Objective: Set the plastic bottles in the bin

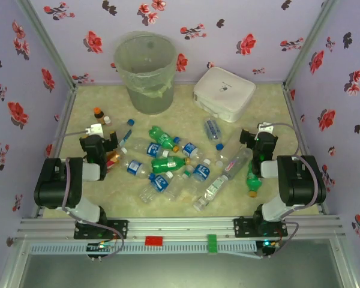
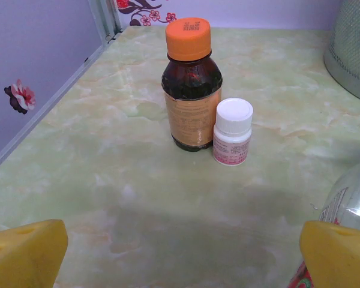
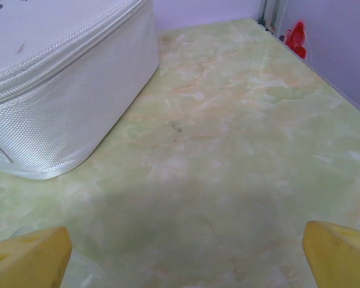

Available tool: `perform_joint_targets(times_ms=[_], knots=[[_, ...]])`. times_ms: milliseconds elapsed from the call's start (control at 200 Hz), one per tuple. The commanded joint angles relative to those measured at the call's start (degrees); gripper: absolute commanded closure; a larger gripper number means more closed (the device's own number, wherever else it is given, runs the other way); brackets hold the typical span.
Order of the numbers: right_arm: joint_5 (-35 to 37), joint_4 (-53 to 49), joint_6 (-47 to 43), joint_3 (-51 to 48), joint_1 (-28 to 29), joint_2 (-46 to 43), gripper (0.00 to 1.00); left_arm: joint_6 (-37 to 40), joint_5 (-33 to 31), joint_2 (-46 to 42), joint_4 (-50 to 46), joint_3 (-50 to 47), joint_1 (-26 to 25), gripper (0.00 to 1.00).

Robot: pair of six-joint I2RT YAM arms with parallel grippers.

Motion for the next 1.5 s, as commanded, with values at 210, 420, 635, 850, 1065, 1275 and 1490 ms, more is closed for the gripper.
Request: perform_joint_targets(times_ms=[210,420,635,850,1065,1275,1490], knots=[[-0.5,1.1,-0.1,0.2,0.3,0.2,0.0,0.2,0.3,-0.6,0.9,0.7,0.1,0.0],[-0.9,0.6,0.2,0.5,0.1,0.2,0.0,0.1,0.4,-0.6,0.8,0.6,0.1,0.0],[-1.1,0.5,0.2,0.6,0.0,0.3,0.0,0.1,0.7,-0.6,0.7,0.7,0.3,0.0],[-1.0,0.7,0.2,0.4,0.0,0.2,0.0,0.1,0.8,-0.6,0.7,0.7,0.3,0.0],[-1.0,1.2,0.0,0.1,0.0,0.1,0.0,0.1,0.8,-0.7,0.8,0.7,0.3,0.0],[-1.4,-1.1,-0.2,0.5,0.1,-2.0,0.01,0.3,0.7,-1.8,-0.4,0.8,0.3,0.0],[-0.5,-14.1,-0.6,4.1,0.6,-10.5,0.0,-0.5,-1.3,-12.4,-11.5,2.4,0.3,0.0]])
